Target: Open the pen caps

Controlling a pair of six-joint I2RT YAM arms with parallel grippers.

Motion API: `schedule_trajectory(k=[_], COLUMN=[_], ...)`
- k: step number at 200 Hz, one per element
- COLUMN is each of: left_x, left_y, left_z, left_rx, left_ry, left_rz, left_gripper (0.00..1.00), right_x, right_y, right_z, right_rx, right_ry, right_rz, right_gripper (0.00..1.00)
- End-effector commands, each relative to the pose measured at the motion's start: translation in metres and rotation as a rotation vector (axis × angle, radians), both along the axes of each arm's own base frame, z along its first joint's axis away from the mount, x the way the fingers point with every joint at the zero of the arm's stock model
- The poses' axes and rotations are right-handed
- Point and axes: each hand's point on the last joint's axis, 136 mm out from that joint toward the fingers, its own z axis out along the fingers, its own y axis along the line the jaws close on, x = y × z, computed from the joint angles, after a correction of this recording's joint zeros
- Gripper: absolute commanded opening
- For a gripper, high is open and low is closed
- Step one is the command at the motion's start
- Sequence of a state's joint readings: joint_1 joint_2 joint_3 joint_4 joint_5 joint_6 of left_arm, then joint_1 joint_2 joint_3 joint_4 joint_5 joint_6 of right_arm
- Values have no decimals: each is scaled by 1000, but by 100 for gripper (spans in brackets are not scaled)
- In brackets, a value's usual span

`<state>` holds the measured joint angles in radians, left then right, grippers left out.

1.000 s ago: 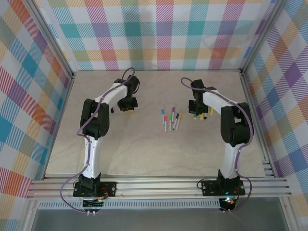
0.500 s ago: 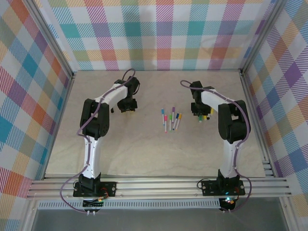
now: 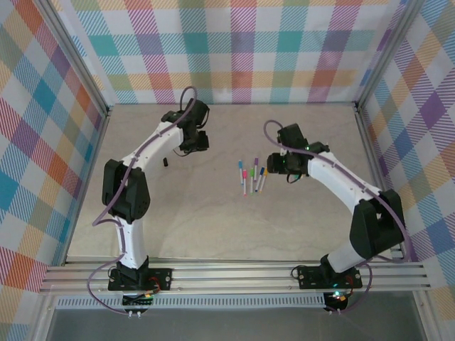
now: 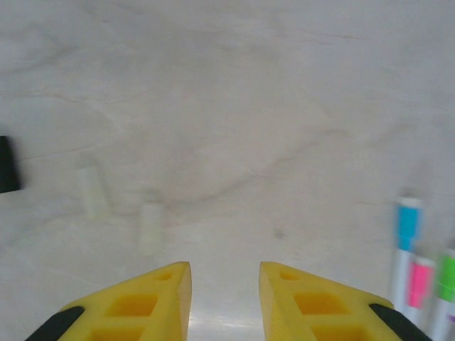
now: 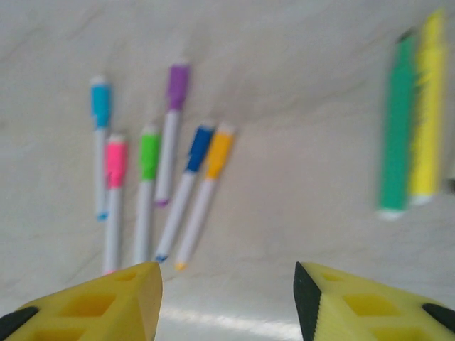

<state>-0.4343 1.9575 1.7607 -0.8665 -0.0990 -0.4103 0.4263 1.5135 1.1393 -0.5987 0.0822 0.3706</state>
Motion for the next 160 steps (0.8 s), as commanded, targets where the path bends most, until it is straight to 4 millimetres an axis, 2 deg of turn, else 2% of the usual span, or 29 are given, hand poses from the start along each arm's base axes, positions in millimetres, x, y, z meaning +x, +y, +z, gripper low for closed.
schedule_trajectory(k=[1, 23, 59, 117, 160], left_x=[-6, -12, -23, -35, -35], left_y=[-36, -60, -90, -109, -118], left_z=[-2, -15, -36, -65, -79], left_rx=[-94, -93, -77, -33, -26], left_ry=[-17, 5, 47, 107, 123], left_rz=[-38, -76, -127, -154, -161], left_gripper=[30, 30, 29, 28, 28], right_x=[-15, -24, -30, -32, -34], right_y=[35, 48, 54, 47, 45], right_z=[-6, -7, -14, -23, -31], right_rx=[251, 338, 318, 287, 268], right_ry=[52, 55, 78, 87, 109], right_rz=[-12, -9, 8, -18, -26], right_gripper=[52, 52, 50, 49, 48])
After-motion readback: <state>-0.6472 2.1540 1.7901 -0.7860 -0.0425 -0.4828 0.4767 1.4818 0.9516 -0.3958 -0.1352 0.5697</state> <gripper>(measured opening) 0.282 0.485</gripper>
